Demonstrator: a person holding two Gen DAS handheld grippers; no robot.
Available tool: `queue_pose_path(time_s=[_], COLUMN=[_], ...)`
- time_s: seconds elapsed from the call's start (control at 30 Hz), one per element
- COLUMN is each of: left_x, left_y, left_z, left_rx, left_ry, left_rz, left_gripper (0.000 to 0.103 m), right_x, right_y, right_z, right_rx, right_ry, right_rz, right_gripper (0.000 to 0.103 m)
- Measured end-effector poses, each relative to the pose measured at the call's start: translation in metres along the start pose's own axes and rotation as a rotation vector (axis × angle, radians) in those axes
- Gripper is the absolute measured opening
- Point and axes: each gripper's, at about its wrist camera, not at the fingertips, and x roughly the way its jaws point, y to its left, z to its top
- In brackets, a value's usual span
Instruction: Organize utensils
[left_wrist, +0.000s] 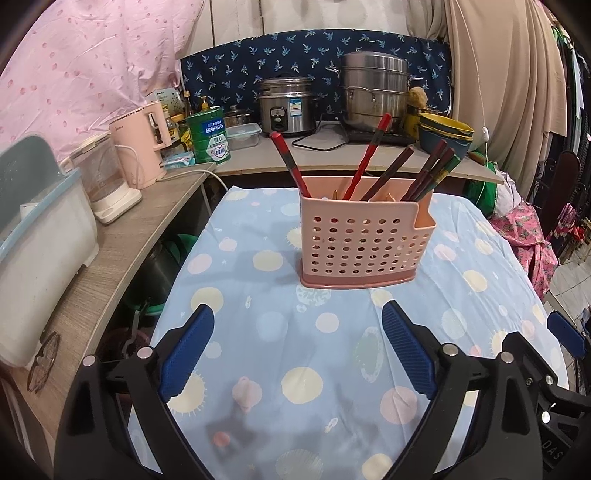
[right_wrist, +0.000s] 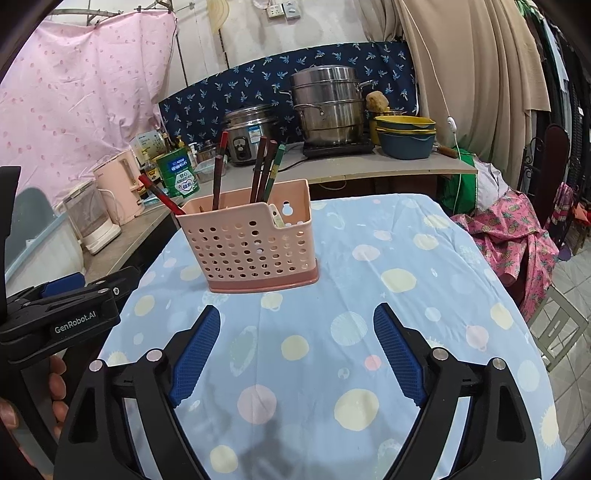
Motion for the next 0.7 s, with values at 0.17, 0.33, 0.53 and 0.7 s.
queue_pose_path(time_s=[0.17,0.33,0.53,0.7], left_x=[0.001,0.003,0.003,0.003], left_y=[0.001,0.002,0.002,0.002], left_z=[-0.003,-0.007,-0.009,-0.011], left_rx=[-0.007,-0.011,-0.014,-0.013], left_ry=[0.008,0.015,0.020,0.016], left_rz=[0.005,0.011,0.020,0.026], left_gripper=[0.091,0.093,0.093,0.093], right_x=[-0.001,0.000,0.001,0.002], right_y=[0.004,0.003,0.003,0.004], right_z=[-0.002,-0.005,-0.006,-0.008], right_rx=[-0.019,-0.021,-0.027,-0.032], right_ry=[-0.002,0.006,0.008,0.009], right_rz=[-0.019,-0.029,-0.039,-0.046], right_gripper=[0.084,0.085,0.086,0.087])
